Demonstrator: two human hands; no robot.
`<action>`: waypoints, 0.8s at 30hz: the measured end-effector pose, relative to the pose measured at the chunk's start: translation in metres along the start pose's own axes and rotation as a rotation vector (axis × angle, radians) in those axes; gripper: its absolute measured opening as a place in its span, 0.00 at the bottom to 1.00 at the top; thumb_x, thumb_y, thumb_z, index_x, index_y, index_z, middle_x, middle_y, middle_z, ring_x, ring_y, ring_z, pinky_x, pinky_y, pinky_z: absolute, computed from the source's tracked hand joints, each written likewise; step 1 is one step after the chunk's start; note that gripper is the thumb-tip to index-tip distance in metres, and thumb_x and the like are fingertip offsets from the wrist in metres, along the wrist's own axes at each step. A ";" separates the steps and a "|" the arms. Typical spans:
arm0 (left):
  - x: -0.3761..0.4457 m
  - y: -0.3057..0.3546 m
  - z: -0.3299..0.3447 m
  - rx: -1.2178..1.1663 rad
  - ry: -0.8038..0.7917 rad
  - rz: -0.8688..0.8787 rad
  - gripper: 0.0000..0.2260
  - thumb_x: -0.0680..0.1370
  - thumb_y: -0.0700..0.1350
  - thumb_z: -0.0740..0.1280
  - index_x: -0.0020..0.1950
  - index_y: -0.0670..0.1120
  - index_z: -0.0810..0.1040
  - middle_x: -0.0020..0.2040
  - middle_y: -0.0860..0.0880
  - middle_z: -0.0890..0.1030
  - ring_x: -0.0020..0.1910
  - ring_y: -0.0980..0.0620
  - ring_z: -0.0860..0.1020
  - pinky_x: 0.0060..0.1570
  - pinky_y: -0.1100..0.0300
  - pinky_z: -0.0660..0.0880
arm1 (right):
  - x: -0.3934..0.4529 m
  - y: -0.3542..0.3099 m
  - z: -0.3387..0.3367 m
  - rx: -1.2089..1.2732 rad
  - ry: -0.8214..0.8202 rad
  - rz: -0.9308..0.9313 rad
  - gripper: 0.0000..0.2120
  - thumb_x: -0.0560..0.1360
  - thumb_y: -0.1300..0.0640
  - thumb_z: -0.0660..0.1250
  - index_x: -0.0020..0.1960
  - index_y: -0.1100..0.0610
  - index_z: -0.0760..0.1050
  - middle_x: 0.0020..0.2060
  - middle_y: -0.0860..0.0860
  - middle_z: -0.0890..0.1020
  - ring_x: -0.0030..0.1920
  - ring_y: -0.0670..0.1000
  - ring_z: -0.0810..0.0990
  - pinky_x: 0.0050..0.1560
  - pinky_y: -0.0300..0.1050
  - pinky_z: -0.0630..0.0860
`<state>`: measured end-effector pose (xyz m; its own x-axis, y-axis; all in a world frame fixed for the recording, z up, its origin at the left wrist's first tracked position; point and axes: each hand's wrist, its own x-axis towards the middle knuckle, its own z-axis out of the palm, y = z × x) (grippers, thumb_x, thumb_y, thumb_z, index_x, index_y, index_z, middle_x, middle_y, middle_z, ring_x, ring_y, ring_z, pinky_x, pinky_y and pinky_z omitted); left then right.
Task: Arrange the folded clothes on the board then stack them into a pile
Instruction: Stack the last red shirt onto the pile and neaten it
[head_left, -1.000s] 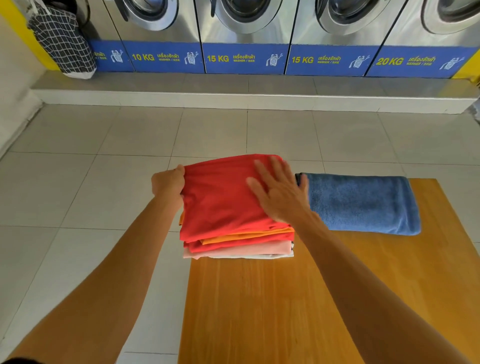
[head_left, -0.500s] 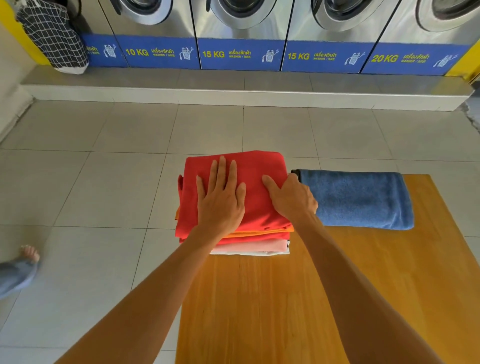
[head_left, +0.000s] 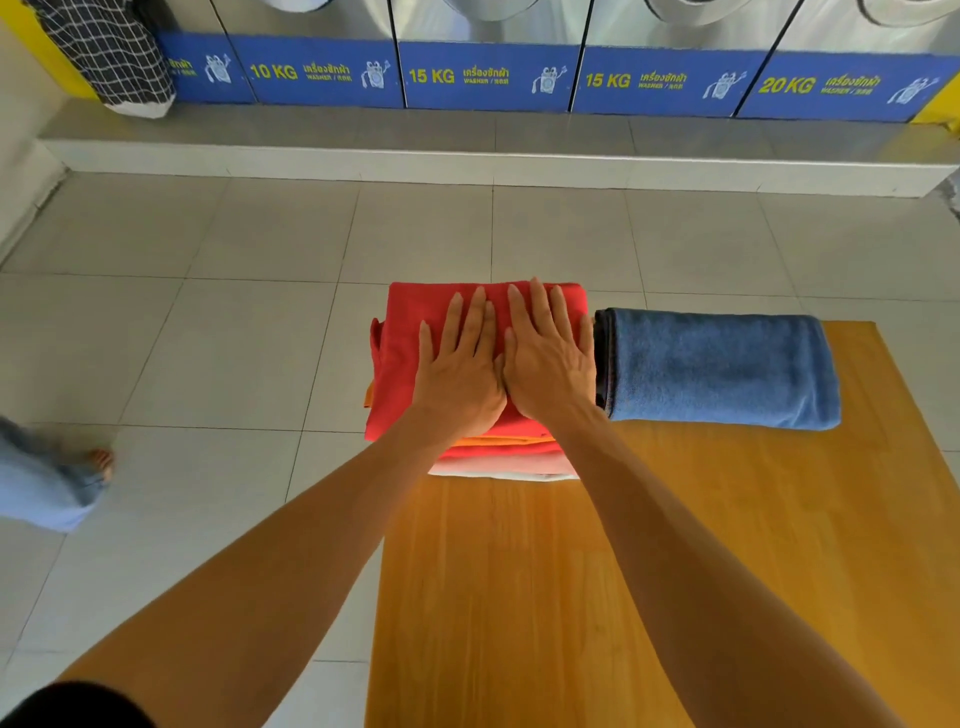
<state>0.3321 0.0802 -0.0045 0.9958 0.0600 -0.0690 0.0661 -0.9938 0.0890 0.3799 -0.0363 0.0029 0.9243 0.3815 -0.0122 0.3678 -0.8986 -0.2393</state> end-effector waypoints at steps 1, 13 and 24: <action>-0.001 0.000 0.004 -0.007 0.010 -0.007 0.33 0.82 0.58 0.48 0.79 0.45 0.38 0.81 0.45 0.39 0.79 0.43 0.39 0.75 0.37 0.45 | -0.001 0.000 0.002 0.007 -0.004 0.008 0.27 0.85 0.48 0.44 0.83 0.49 0.45 0.82 0.50 0.46 0.82 0.54 0.42 0.80 0.59 0.42; 0.002 0.004 0.003 -0.046 -0.040 -0.043 0.31 0.82 0.57 0.46 0.79 0.45 0.38 0.81 0.46 0.39 0.79 0.44 0.37 0.75 0.37 0.43 | 0.000 0.003 0.001 0.029 -0.057 0.024 0.27 0.84 0.48 0.43 0.83 0.48 0.45 0.82 0.49 0.47 0.82 0.52 0.43 0.79 0.64 0.44; -0.037 -0.082 0.003 -0.405 -0.047 -0.569 0.29 0.83 0.58 0.44 0.78 0.42 0.57 0.77 0.38 0.61 0.77 0.38 0.58 0.72 0.37 0.56 | -0.020 0.022 -0.010 0.096 -0.113 0.178 0.32 0.83 0.37 0.42 0.82 0.49 0.41 0.82 0.50 0.43 0.82 0.55 0.42 0.77 0.66 0.42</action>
<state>0.2899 0.1587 -0.0122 0.7961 0.5479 -0.2571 0.6042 -0.6954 0.3891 0.3708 -0.0658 0.0072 0.9544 0.2457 -0.1698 0.1837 -0.9311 -0.3151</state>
